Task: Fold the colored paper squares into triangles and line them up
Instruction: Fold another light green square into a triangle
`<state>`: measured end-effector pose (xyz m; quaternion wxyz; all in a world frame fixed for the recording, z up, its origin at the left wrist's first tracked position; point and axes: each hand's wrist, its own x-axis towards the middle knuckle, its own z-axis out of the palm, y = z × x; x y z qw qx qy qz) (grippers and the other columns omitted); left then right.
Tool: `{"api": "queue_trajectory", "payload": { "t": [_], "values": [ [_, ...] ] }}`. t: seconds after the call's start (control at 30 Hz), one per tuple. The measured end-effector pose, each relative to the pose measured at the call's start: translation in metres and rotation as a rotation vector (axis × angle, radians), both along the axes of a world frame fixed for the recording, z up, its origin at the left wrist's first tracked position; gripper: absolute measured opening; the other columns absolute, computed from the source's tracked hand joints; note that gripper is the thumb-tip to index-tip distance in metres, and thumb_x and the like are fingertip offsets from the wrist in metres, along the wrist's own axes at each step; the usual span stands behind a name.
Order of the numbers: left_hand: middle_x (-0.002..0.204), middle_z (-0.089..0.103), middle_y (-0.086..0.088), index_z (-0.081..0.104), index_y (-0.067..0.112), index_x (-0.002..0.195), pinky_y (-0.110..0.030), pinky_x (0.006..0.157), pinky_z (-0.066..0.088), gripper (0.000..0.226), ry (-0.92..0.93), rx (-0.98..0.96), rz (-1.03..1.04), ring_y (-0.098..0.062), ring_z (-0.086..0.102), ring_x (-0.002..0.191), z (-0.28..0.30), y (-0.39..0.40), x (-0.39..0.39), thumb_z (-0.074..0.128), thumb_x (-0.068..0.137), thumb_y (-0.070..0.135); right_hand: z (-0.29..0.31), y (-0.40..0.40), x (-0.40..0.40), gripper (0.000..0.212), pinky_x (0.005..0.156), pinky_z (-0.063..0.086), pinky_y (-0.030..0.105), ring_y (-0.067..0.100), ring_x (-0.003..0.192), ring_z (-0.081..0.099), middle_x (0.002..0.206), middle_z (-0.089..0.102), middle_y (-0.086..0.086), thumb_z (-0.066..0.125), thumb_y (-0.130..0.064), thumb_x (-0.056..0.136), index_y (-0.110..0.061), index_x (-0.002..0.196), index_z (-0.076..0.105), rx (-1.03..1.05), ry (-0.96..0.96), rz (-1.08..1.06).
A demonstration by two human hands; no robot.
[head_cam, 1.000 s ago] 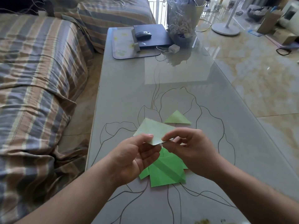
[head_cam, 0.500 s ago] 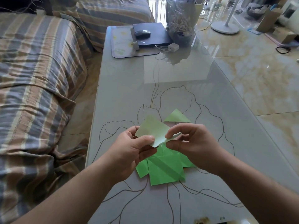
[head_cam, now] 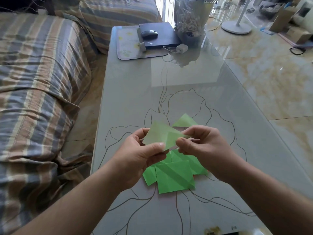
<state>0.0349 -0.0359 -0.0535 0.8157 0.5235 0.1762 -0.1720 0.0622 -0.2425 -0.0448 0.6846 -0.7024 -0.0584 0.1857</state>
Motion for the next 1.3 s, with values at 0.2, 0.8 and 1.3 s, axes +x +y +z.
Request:
{"api": "queue_trajectory", "payload": {
  "t": [0.2,0.8,1.3],
  "values": [
    [0.108,0.075,-0.019,0.056,0.031,0.135,-0.04,0.081,0.063,0.078,-0.022,-0.035,-0.155,-0.04,0.074,0.097,0.006,0.001,-0.005,0.077,0.072,-0.01,0.005,-0.001,0.003,0.013,0.073,0.062,0.038,0.024,0.072,0.069,0.079,0.07,0.015,0.081,-0.018,0.073,-0.014,0.077,0.069,0.129,0.245,-0.002],
    [0.099,0.078,-0.015,0.066,0.024,0.127,-0.052,0.087,0.062,0.041,-0.207,0.337,-0.2,-0.034,0.075,0.092,0.003,-0.011,-0.011,0.057,0.099,-0.005,0.001,0.001,0.002,0.012,0.067,0.057,0.036,0.021,0.068,0.061,0.077,0.068,0.01,0.074,-0.005,0.091,-0.009,0.099,0.066,0.018,0.162,-0.08],
    [0.093,0.075,-0.007,0.077,0.022,0.092,-0.039,0.07,0.059,0.015,-0.299,0.539,-0.108,-0.013,0.067,0.077,-0.003,-0.002,-0.006,0.07,0.096,0.011,0.007,-0.031,0.018,0.017,0.088,0.06,0.056,0.039,0.088,0.072,0.096,0.076,0.017,0.09,-0.02,0.078,-0.023,0.086,0.075,-0.364,-0.099,0.303]
  ]
}}
